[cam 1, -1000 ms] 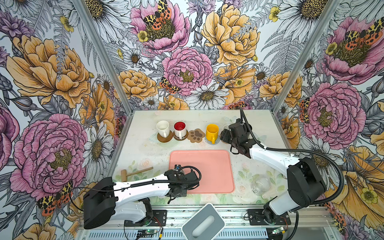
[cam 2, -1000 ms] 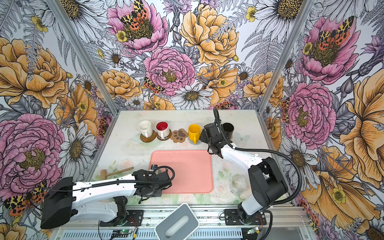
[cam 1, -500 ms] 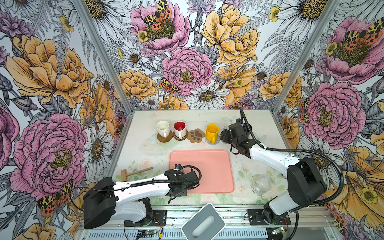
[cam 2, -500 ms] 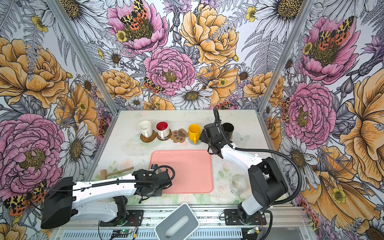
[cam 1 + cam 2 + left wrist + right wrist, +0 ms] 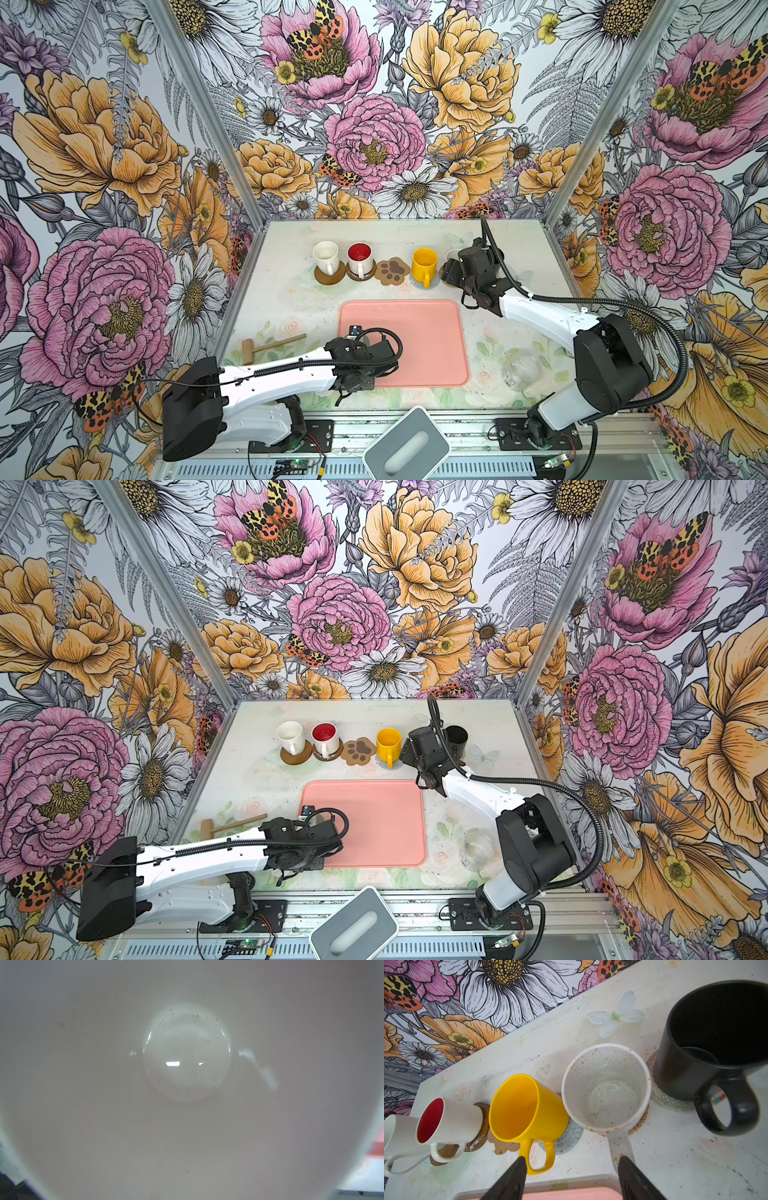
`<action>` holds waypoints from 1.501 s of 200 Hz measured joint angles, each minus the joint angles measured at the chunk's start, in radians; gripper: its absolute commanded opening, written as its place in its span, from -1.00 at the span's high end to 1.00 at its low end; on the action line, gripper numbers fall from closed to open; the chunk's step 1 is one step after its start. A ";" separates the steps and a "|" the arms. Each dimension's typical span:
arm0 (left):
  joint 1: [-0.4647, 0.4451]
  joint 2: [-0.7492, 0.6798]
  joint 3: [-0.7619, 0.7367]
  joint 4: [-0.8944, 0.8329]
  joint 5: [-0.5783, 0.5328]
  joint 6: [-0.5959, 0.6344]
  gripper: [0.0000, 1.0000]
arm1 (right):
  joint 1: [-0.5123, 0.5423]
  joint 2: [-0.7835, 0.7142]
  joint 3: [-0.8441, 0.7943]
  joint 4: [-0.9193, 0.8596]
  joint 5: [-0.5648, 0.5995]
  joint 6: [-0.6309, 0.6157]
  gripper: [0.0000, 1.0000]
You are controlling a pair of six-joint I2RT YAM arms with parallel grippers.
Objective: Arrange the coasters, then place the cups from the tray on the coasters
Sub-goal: 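Hold the white mug raised above the tray's near edge with the left gripper, then carry the white purple-handled mug with the left gripper toward the empty coaster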
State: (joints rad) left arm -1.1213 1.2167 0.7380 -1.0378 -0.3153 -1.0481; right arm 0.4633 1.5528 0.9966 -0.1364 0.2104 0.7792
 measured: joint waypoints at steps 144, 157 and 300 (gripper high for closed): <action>0.011 0.000 0.044 0.026 -0.029 0.020 1.00 | 0.000 0.002 -0.011 0.010 -0.011 0.006 -0.44; 0.016 0.000 0.044 0.029 -0.029 0.026 1.00 | -0.001 0.002 -0.011 0.011 -0.011 0.007 -0.44; 0.148 -0.025 0.044 0.083 -0.029 0.116 1.00 | -0.013 0.000 -0.026 0.016 -0.015 0.006 -0.44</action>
State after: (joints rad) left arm -0.9733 1.1915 0.7818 -0.9550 -0.3439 -0.9325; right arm 0.4500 1.5524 0.9710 -0.1200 0.1955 0.7856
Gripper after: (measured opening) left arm 0.166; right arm 0.721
